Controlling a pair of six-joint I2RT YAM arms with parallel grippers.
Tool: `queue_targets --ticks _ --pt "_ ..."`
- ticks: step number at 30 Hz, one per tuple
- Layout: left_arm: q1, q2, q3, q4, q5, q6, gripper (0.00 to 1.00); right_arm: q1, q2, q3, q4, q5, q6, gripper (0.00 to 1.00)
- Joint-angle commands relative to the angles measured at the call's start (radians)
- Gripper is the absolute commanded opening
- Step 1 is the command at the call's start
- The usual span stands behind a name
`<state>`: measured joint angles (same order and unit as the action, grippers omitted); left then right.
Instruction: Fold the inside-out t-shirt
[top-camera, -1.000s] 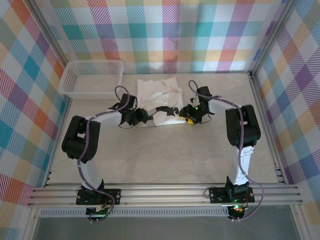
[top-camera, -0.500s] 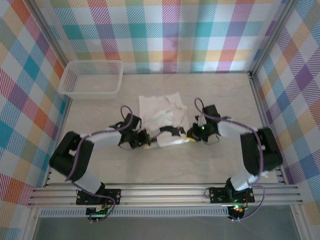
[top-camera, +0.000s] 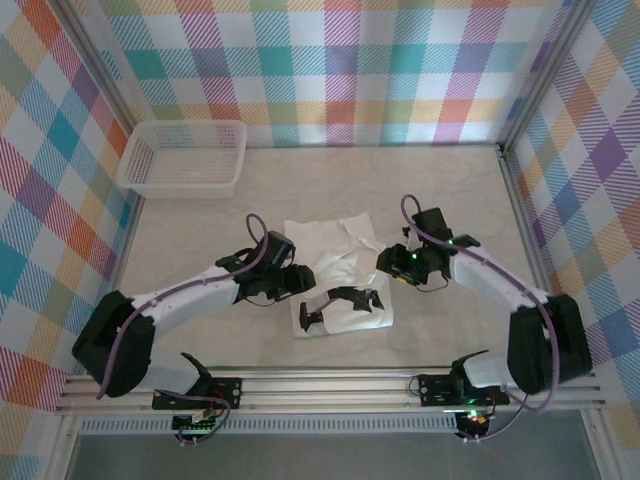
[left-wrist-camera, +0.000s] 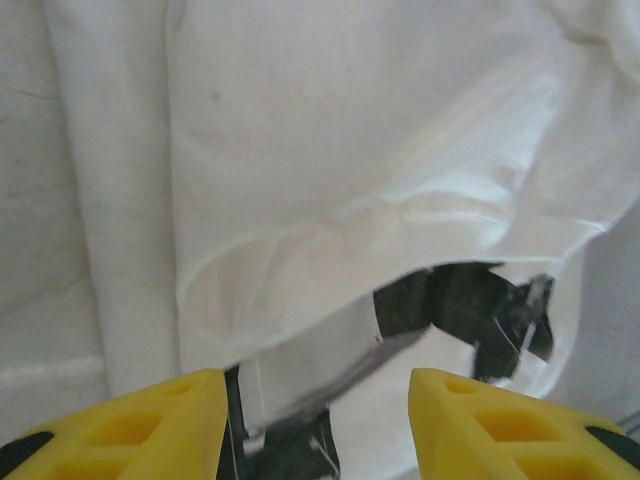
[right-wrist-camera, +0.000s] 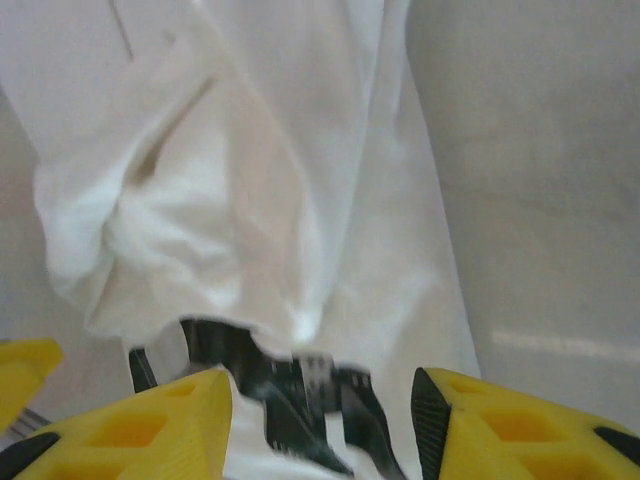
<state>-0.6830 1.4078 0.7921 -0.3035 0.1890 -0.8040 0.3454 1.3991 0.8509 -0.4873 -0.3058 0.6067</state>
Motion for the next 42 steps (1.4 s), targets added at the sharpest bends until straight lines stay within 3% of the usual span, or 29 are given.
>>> queue_targets --ticks 1,4,6,9,11,13,16,19,23,28,32,35,36,42 --pt "0.001 0.072 0.007 0.036 -0.019 0.011 0.5 -0.002 0.096 0.05 0.056 -0.037 0.029 0.48" --pt "0.002 0.109 0.022 0.047 -0.054 0.01 0.49 -0.001 0.172 0.085 0.083 -0.071 0.028 0.41" --pt "0.002 0.118 0.024 0.067 -0.068 0.003 0.45 0.001 0.211 0.104 0.083 -0.083 0.024 0.32" --pt "0.004 0.119 0.033 0.089 -0.084 -0.006 0.3 0.003 0.22 0.108 0.092 -0.086 0.031 0.14" --pt "0.003 0.114 0.049 0.075 -0.091 -0.005 0.18 0.004 0.212 0.115 0.083 -0.093 0.03 0.08" --pt "0.003 0.104 0.063 0.058 -0.084 -0.002 0.11 0.004 0.2 0.127 0.067 -0.105 0.025 0.03" --pt "0.003 0.07 0.083 0.034 -0.086 0.007 0.06 0.004 0.186 0.15 0.05 -0.127 0.025 0.0" --pt "0.008 0.051 0.105 -0.035 -0.113 0.03 0.08 0.004 0.195 0.175 0.057 -0.133 0.039 0.0" --pt "0.041 0.051 0.094 -0.002 -0.093 0.024 0.0 0.004 0.248 0.222 0.084 -0.148 0.059 0.0" --pt "0.18 0.071 0.106 0.157 -0.019 -0.027 0.0 0.003 0.365 0.403 0.09 -0.112 0.063 0.0" --pt "0.275 0.231 0.252 0.177 0.009 0.023 0.0 -0.012 0.534 0.588 0.083 -0.055 0.063 0.04" --pt "0.325 0.391 0.358 0.247 0.08 0.028 0.24 -0.029 0.635 0.685 0.089 0.015 0.062 0.34" --pt "0.341 0.44 0.397 0.265 0.098 0.023 0.3 -0.038 0.672 0.73 0.078 0.016 0.057 0.39" --pt "0.41 0.556 0.56 0.192 0.07 0.057 0.45 -0.093 0.775 0.928 -0.028 -0.027 -0.046 0.46"
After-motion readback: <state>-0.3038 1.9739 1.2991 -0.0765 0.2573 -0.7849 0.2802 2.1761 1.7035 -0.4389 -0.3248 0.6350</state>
